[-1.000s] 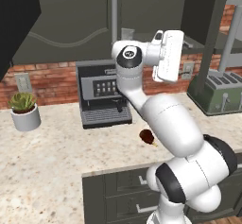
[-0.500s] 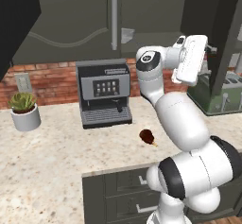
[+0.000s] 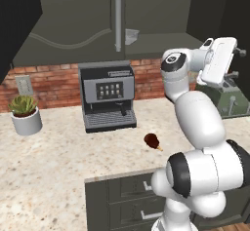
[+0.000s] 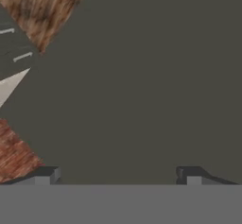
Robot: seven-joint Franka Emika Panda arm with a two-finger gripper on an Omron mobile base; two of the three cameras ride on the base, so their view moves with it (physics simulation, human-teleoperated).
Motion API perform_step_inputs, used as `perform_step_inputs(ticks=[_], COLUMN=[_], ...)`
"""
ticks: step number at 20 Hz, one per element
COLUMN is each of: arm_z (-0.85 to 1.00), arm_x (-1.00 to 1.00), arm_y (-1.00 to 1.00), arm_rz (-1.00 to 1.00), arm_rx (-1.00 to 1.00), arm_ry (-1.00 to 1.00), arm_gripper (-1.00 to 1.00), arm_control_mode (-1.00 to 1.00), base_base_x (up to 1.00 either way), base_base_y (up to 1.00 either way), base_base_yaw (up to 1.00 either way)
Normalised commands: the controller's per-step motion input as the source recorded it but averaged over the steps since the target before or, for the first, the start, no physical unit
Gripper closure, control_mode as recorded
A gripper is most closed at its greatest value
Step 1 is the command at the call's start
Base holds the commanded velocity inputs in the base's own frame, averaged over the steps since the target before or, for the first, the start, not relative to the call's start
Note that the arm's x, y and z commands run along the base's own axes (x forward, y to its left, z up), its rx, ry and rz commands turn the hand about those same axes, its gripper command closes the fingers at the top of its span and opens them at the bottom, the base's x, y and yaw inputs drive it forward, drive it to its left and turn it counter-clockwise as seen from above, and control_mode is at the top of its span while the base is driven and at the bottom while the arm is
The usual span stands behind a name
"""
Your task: Retrieve the tupperware from the cabinet, then place the raw meat into the tupperware to avoid contamination.
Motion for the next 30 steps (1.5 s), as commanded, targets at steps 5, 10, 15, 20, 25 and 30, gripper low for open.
perform_step_inputs(ticks=[5, 10, 15, 20, 25, 30], arm_z=[0.00, -0.01, -0.02, -0.11, 0.00, 0.00], arm_x=[0.00, 0.00, 0.00, 0.00, 0.00, 0.00], arm_y=[-0.63, -0.31, 0.08, 0.43, 0.85, 1.00], arm_rz=[-0.10, -0.03, -0.02, -0.06, 0.01, 0.09], arm_rx=[0.00, 0.00, 0.00, 0.02, 0.09, 0.11], arm_ry=[0.01, 0.00, -0.04, -0.15, -0.33, -0.47], arm_gripper=[-1.00, -1.00, -1.00, -1.00, -1.00, -1.00], arm_control_mode=[-1.00, -1.00, -1.00, -1.00, -1.00, -1.00], base_base_x=[0.00, 0.00, 0.00, 0.00, 0.00, 0.00], base_base_y=[0.00, 0.00, 0.00, 0.00, 0.00, 0.00], base_base_yaw=[0.00, 0.00, 0.00, 0.00, 0.00, 0.00])
